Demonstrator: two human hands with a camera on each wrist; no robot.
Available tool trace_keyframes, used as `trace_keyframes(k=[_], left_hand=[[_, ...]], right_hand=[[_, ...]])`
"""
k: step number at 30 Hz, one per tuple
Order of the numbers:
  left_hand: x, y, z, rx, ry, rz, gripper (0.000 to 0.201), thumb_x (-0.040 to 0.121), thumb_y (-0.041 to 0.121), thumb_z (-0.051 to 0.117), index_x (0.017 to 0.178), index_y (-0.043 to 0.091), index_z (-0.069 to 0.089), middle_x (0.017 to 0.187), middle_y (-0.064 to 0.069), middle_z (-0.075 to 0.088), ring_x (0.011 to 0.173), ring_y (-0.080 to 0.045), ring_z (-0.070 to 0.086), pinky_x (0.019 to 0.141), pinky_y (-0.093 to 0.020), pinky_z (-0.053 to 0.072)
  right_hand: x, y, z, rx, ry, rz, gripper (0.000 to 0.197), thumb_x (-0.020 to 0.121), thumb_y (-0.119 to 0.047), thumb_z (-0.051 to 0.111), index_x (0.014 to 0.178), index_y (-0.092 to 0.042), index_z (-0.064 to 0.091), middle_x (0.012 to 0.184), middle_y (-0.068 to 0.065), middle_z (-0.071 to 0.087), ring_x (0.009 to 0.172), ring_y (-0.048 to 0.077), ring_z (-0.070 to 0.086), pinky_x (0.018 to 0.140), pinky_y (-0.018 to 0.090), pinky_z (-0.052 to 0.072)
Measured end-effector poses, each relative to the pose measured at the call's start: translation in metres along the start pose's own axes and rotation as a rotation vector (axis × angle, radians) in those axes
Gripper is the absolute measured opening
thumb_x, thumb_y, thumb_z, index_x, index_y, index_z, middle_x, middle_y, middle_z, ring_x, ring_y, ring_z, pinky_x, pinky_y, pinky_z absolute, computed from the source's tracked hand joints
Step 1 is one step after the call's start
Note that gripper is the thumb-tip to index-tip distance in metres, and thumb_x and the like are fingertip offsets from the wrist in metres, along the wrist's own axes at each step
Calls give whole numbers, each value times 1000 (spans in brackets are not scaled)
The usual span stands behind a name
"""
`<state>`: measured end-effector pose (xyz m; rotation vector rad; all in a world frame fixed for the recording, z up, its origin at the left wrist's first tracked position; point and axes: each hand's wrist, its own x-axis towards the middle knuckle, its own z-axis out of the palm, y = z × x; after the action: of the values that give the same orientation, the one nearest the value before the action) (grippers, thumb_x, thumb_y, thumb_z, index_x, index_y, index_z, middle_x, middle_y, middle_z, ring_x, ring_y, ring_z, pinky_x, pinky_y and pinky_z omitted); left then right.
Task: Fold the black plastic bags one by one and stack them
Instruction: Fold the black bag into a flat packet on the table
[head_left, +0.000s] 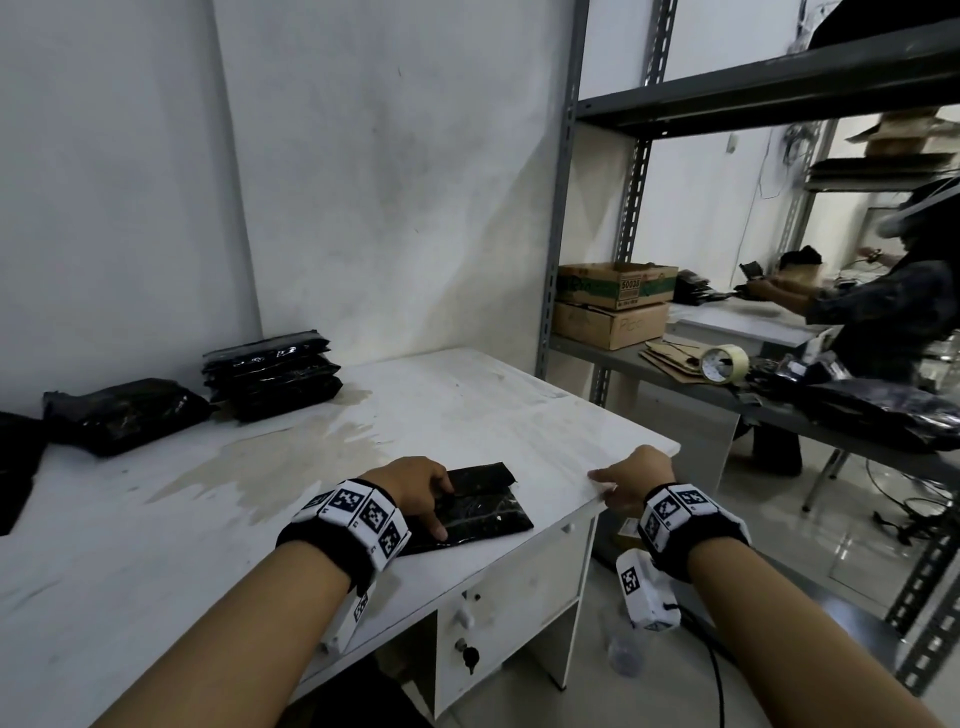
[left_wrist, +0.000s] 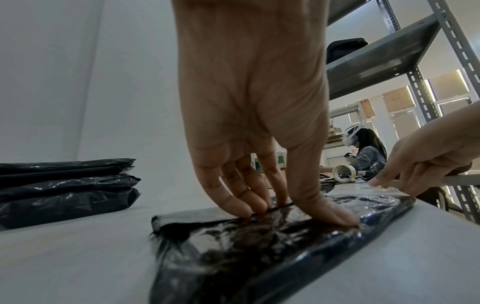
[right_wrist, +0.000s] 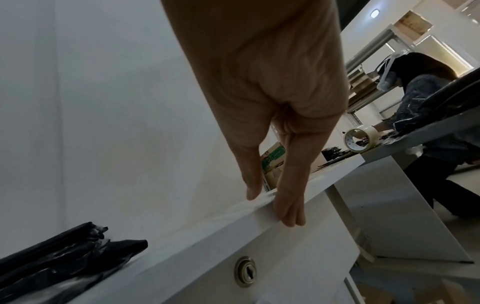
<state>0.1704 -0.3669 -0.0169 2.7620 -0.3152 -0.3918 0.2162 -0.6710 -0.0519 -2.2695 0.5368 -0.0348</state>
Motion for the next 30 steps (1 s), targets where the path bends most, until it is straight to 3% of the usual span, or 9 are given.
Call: trace_keyframes(k=[1, 5, 9, 11, 14, 18, 21, 25, 30], left_hand=[[0, 0, 0, -1, 0, -1, 66, 71, 20, 83, 130, 19, 55, 134, -2, 52, 124, -20, 48, 99, -30, 41], [0, 1, 0, 3, -2, -3, 66, 70, 20, 84, 129, 19, 55, 134, -2, 53, 123, -21, 49, 100, -30, 42], [1, 1, 0, 1, -6, -5, 66, 70, 19, 84, 130, 19, 55, 133, -3, 53, 123, -21, 49, 98, -30, 41], [0, 1, 0, -1, -7, -4, 66, 71, 20, 84, 130, 19, 55, 133, -3, 54, 123, -21, 49, 98, -30, 41], [1, 1, 0, -2, -9, -3, 66, 71, 20, 83, 130, 19, 55, 133, -2, 54, 123, -21, 49, 98, -30, 41], [0, 1, 0, 5, -10, -2, 66, 71, 21, 83, 131, 18, 54, 134, -2, 53, 124, -21, 49, 101, -32, 42], [0, 0, 0, 16, -7, 0, 67, 72, 22, 83, 131, 19, 54, 134, -1, 53, 124, -20, 49, 101, -32, 42], [0, 0, -1, 9, -8, -5, 67, 70, 22, 84, 130, 20, 55, 134, -1, 53, 123, -20, 49, 102, -33, 42], [0, 1, -1, 20, -10, -3, 67, 71, 22, 84, 130, 20, 54, 134, -1, 52, 124, -20, 49, 101, -32, 42]], right_hand=[[2, -1, 1, -15, -6, 4, 24, 72, -14, 82, 71, -7, 59, 75, 11, 67, 62, 22, 66, 56, 26, 57], [25, 4, 2, -162, 20, -9, 45, 53, -33, 93, 77, -2, 70, 70, 9, 73, 73, 22, 72, 71, 36, 60], [-8, -11, -6, -380, 136, -42, 40, 71, -43, 80, 65, -11, 56, 61, -1, 55, 69, 15, 59, 55, 22, 44], [-13, -13, -7, -388, 133, -60, 39, 75, -46, 76, 73, -11, 58, 69, 0, 57, 75, 16, 59, 58, 23, 42], [-8, -12, -5, -362, 84, -65, 49, 69, -52, 80, 85, -9, 63, 83, 2, 67, 78, 17, 64, 56, 23, 43], [0, -17, 5, -392, 67, -144, 66, 54, -68, 81, 83, -10, 64, 81, 1, 62, 77, 17, 58, 53, 23, 38], [-2, -22, 10, -457, 61, -164, 66, 54, -66, 82, 80, -11, 57, 75, 0, 55, 78, 17, 53, 64, 25, 39], [-1, -25, 13, -494, 124, -186, 58, 65, -57, 82, 86, -10, 54, 74, 0, 51, 77, 17, 52, 66, 26, 41], [3, -24, 11, -481, 165, -168, 53, 78, -43, 77, 110, -4, 60, 109, 10, 65, 103, 24, 62, 78, 28, 47]])
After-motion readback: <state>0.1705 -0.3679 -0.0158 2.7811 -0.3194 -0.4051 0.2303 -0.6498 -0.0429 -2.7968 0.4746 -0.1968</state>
